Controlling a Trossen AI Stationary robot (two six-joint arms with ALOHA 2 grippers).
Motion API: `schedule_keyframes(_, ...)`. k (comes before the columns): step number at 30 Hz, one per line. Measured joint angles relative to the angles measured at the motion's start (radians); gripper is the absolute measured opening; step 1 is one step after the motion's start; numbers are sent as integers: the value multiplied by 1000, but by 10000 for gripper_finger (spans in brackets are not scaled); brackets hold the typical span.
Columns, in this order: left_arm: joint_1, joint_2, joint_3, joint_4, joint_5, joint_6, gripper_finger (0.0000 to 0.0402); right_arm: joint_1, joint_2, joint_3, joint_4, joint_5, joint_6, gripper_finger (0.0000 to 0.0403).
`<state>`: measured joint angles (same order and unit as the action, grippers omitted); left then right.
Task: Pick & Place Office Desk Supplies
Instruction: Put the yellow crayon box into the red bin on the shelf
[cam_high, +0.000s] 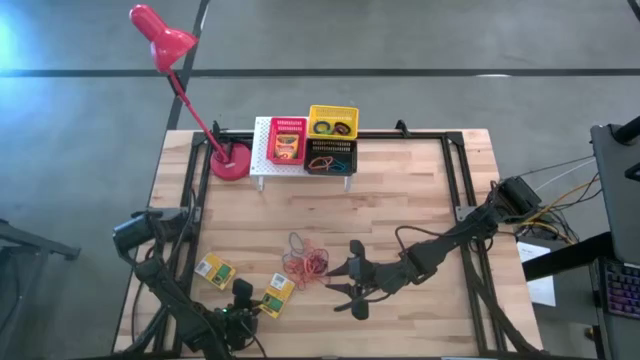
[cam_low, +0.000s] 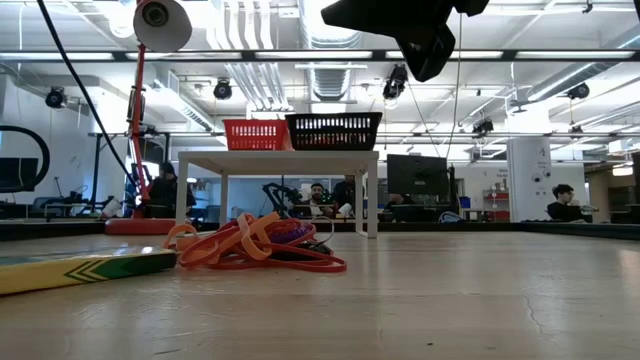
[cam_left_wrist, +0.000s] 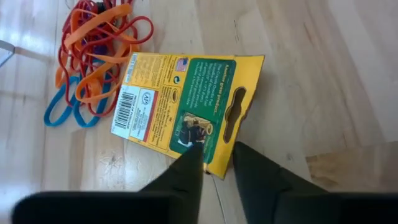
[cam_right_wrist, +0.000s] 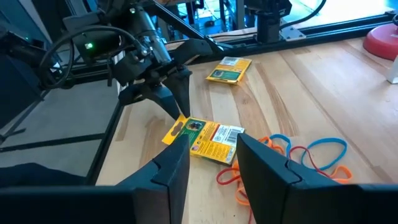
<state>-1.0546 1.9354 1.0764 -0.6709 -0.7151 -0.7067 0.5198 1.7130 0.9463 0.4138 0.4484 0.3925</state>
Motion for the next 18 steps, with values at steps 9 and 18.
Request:
schedule_keyframes(9,2,-1,-63,124,8,1,45,0,0,0,3,0,-2,128)
schedule_keyframes(18,3,-2,-52,130,-10,0,36,0,0,-1,3,0,-5,123)
